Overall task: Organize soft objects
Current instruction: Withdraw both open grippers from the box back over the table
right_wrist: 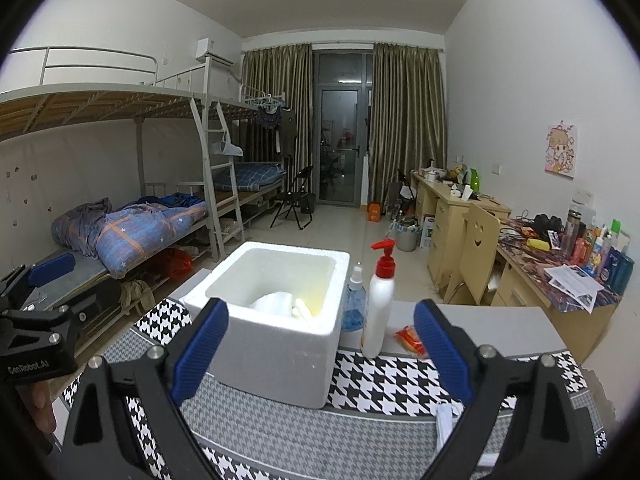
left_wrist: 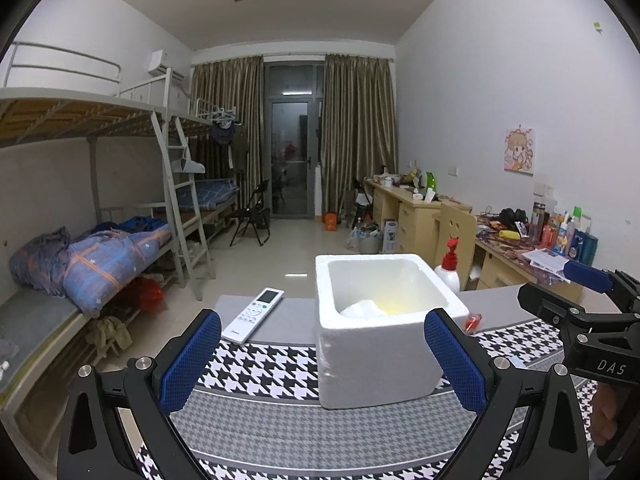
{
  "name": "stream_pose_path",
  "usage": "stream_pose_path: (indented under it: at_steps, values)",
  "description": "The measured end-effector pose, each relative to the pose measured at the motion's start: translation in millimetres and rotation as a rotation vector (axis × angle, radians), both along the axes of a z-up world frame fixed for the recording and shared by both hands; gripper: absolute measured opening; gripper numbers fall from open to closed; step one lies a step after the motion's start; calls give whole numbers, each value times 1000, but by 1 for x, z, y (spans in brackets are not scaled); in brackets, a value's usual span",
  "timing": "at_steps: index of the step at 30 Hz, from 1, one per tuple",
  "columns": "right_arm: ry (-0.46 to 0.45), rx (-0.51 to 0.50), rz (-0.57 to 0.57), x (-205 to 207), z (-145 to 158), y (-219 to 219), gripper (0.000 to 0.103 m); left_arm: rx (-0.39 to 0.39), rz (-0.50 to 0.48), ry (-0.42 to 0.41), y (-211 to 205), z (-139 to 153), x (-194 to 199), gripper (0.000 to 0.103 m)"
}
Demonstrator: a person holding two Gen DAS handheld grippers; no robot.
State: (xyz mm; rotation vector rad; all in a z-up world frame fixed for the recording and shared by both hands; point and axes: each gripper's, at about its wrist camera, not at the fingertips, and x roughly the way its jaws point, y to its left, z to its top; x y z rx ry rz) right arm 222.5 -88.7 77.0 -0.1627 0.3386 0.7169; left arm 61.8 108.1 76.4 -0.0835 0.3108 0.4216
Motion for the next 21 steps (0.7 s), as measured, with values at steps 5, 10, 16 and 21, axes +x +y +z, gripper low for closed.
stream_pose_path:
  at_steps: [5,10,16,21]
  values:
    - [-14,2,-3,-10,-5,-11,96,-11,-17,-5,-8,-5,-6,102]
    - [-22,8,-6,-19,-10,-21,96,-18,-17,-17,-13,-10,-12,102]
    - [-22,10,-6,-22,-18,-29,96,-30,-26,-19,-18,-21,-18,102]
    - [-29,7,-4,-26,-23,-33,96,-42,-23,-15,-20,-31,-19,102]
